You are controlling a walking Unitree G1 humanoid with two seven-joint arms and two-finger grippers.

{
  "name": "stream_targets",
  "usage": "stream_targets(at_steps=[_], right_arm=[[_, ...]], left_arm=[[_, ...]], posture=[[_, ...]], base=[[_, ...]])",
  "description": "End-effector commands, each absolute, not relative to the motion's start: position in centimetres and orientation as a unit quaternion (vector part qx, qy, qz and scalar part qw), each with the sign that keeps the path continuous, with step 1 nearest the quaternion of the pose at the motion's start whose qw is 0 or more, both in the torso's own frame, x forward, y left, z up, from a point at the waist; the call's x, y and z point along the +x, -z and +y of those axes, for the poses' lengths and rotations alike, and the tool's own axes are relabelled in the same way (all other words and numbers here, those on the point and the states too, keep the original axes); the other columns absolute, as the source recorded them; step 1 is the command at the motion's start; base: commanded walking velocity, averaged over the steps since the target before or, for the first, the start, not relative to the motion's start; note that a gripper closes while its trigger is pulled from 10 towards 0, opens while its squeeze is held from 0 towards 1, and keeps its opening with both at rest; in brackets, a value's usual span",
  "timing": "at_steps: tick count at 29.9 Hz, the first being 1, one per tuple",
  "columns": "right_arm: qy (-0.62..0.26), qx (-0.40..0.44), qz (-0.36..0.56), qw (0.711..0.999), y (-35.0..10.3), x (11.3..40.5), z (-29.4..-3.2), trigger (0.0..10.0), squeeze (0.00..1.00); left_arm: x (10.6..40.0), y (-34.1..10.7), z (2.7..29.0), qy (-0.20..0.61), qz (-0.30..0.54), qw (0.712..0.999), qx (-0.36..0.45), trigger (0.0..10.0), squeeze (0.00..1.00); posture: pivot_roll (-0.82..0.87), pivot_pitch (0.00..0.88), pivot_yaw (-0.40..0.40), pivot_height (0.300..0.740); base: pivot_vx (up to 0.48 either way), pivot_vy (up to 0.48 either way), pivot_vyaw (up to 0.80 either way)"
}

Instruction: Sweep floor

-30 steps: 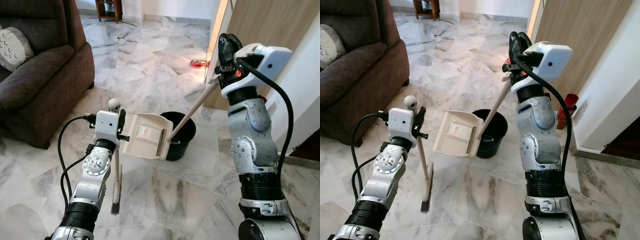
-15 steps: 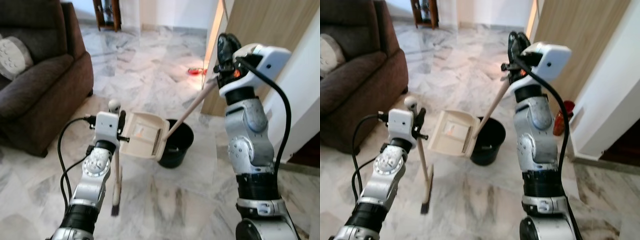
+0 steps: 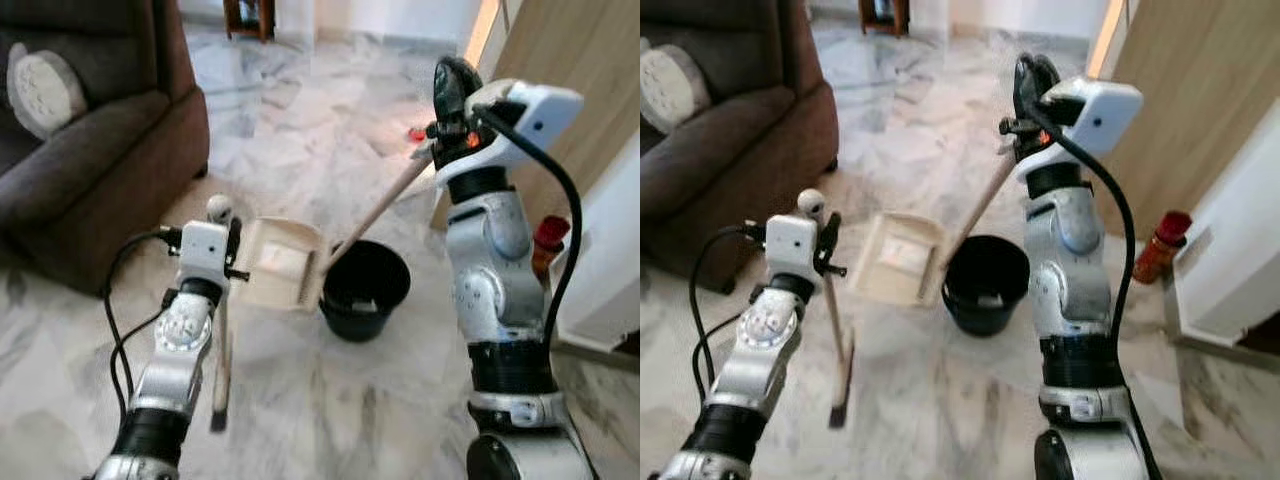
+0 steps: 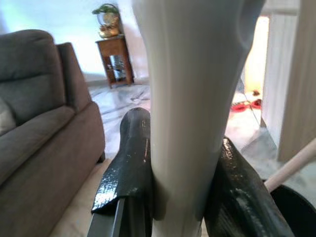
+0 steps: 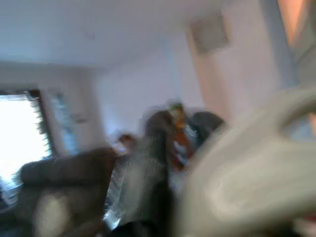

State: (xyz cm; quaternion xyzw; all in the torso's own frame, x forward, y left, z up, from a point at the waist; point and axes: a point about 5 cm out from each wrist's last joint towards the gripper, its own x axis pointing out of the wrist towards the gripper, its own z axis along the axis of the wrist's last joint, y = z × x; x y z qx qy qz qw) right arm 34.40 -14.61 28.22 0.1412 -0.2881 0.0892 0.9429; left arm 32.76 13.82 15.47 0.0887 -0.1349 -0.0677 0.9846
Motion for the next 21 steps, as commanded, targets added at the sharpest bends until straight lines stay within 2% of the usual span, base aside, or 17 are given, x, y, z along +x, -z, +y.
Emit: stream_targets(at_steps=[1,10,18,21], right_arm=[[-0.115,0.143,-0.339,0.923,-30.59,33.75,-13.28,10.0,0.00],[-0.123,0.154,-0.345,0.918,-30.90,33.67,-12.90,10.0,0.00],[-0.129,0.154,-0.344,0.917,-30.99,33.82,-12.70,10.0,0.00],[-0.130,0.155,-0.349,0.915,-31.02,33.72,-12.67,10.0,0.00]], left_arm=[[32.81,-16.48,14.85,0.053,-0.156,0.982,0.096,10.0,0.00],[32.80,-16.79,15.07,0.047,-0.163,0.981,0.097,10.0,0.00],[32.81,-16.90,15.13,0.044,-0.166,0.980,0.096,10.0,0.00],[32.81,-16.90,15.14,0.043,-0.166,0.980,0.096,10.0,0.00]], posture=[[0.06,0.034,-0.019,0.740],[0.07,0.039,-0.022,0.740],[0.06,0.041,-0.026,0.740],[0.06,0.041,-0.027,0.740]], base=[[0.281,0.000,-0.80],[0.284,0.000,0.00],[0.283,0.000,-0.78],[0.281,0.000,0.00]])
